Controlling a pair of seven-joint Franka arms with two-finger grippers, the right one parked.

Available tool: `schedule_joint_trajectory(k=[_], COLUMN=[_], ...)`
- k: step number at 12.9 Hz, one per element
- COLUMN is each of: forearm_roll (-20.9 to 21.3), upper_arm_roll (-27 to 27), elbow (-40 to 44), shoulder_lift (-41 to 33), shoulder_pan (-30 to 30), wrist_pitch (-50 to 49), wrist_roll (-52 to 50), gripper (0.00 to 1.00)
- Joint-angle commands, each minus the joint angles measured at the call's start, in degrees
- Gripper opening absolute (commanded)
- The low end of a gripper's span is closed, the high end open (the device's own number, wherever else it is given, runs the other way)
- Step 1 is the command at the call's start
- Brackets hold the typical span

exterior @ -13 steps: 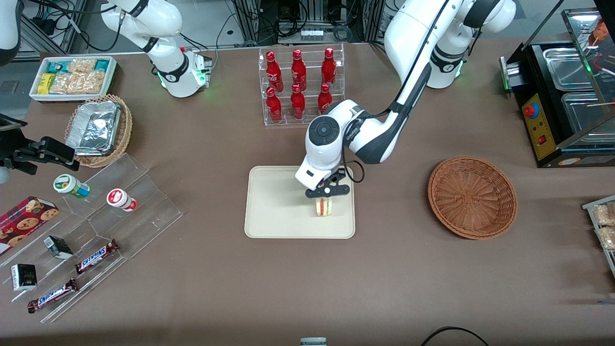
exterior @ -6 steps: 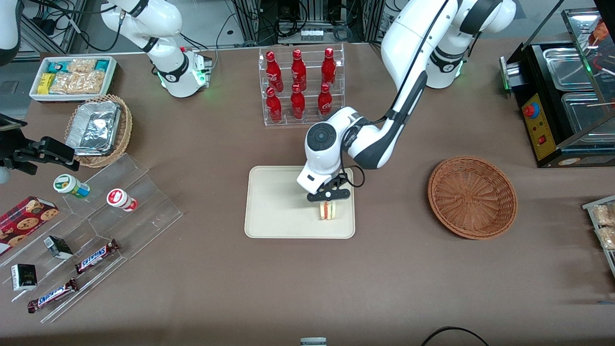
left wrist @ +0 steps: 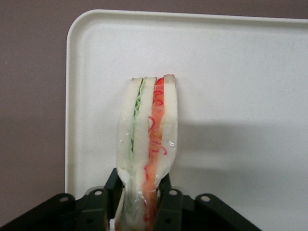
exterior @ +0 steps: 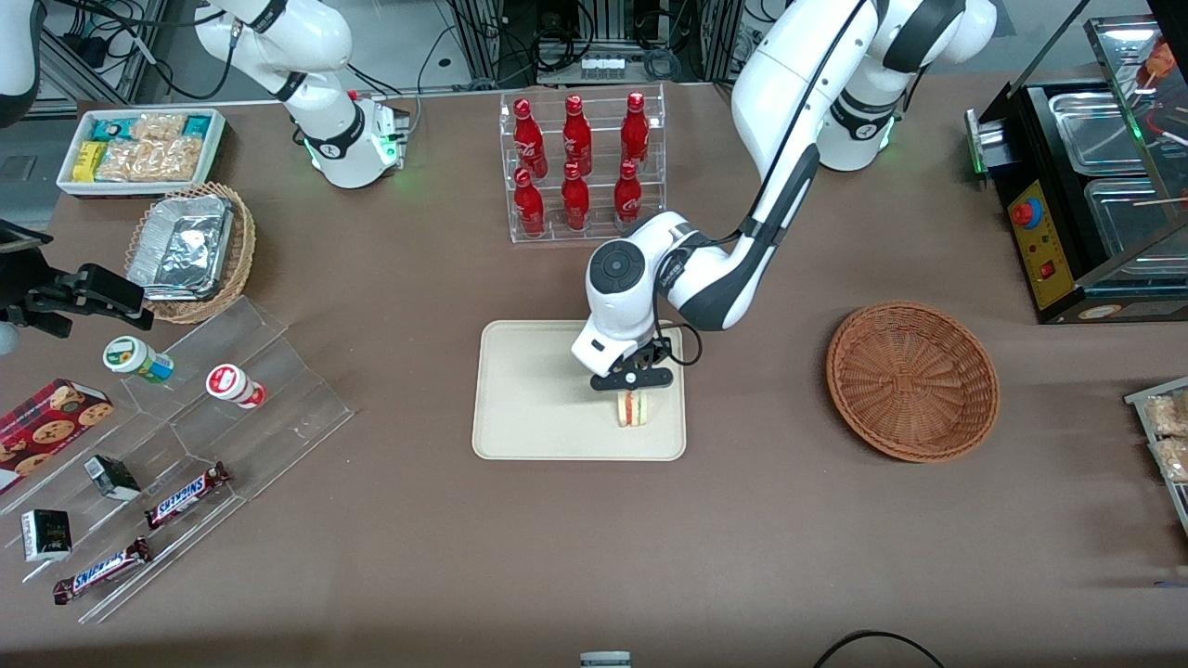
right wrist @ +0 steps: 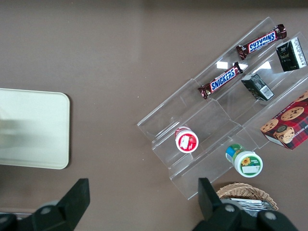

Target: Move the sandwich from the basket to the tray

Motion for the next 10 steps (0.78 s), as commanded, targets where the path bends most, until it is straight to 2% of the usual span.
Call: schedule_joint_trajectory(k=[1, 3, 6, 10], forearm_roll=[0.9, 0.4, -0.5, 0.0], upper_arm_roll=[0.4, 0.4, 0.5, 0.5], elbow=[2.6, 4.5, 4.7, 4.7], shoulder_lift=[-1.6, -6.2, -14.0, -24.1], shoulder_pan=[-0.1, 0.2, 1.8, 7.2], wrist_pitch=[-3.4, -11.6, -16.7, -27.3], wrist_roll=[-1.3, -1.5, -6.3, -6.7], gripper=[1.00, 1.00, 1.00, 1.00])
